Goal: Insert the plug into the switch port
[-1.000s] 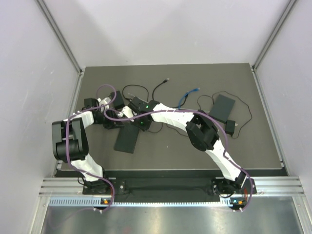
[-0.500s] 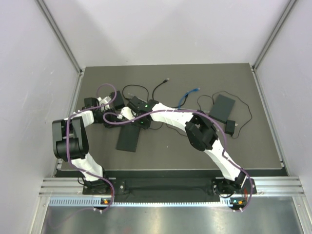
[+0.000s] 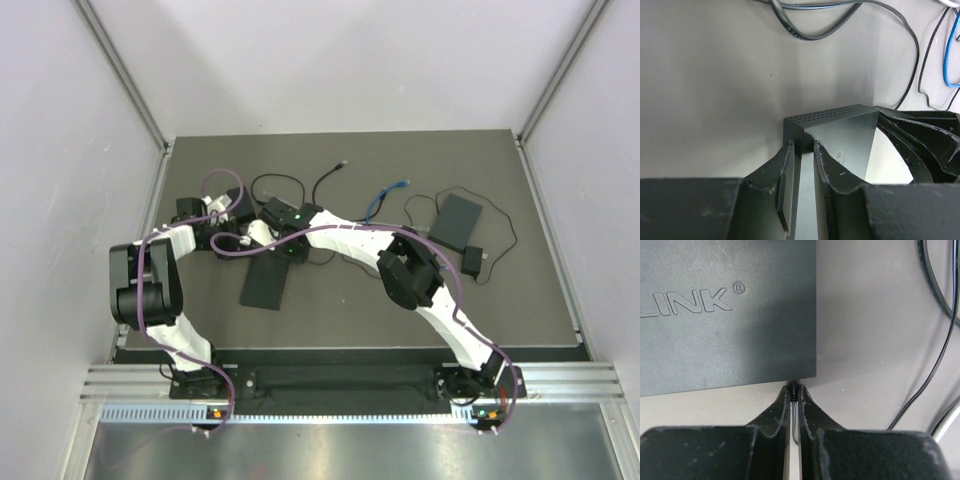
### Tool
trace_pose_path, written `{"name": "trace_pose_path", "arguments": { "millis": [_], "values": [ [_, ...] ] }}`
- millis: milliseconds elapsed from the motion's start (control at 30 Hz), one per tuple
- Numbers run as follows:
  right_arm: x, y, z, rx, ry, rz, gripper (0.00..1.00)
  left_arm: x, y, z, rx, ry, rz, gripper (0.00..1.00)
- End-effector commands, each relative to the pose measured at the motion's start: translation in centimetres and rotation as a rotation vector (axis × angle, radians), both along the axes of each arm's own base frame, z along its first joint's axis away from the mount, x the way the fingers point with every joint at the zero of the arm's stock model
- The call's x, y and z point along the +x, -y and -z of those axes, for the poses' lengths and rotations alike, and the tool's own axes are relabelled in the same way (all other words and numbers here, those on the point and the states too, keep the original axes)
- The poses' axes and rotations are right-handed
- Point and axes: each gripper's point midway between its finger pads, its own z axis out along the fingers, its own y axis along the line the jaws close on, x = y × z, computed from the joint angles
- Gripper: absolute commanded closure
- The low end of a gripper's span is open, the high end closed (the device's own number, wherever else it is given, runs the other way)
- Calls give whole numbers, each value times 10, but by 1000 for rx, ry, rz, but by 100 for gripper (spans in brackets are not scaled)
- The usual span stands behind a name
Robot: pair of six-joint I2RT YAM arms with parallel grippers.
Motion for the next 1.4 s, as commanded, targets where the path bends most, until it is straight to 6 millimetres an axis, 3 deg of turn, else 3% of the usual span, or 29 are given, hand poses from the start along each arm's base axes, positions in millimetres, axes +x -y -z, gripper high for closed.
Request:
{"name": "trace_pose_path", "arguments": {
  "millis": [0,500,667,800,1000,1133,1367],
  "values": [
    [3,-72,-29,234,87,-109,100,-22,36,12,-61,-76,111,76],
    [5,-97,-61,359,124,-131,100,-21,41,7,-56,-50,139,77],
    [-7,-100,-66,390,41,-96,100,-22,44,8,-48,-49,152,77],
    [-6,-97,-67,363,36,-82,100,-22,46,7,-37,-43,163,78],
    [-3,-87,-53,298,60,-95,100,-26,52,8,-52,-52,172,78],
    [2,-92,-52,337,90,-80,100,-27,54,10,-73,-76,158,76],
    [20,-101,-53,393,133,-3,100,-14,35,8,-81,-87,96,67]
  ]
}}
